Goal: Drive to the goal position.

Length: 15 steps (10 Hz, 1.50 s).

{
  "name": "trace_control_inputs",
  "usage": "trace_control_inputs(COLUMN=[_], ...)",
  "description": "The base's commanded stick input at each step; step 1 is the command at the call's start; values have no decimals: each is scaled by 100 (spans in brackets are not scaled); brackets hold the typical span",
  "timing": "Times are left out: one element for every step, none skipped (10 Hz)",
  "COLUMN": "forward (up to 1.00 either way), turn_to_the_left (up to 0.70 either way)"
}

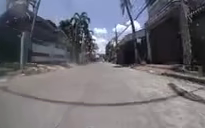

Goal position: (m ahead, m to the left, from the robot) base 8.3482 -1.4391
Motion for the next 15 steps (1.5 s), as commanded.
trace_control_inputs(forward=[85,85,85,85,85,85,85,85,85,85,85,85,85,85,85], turn_to_the_left=[0,0,0,0,0,0,0,0,0,0,0,0,0,0,-16])
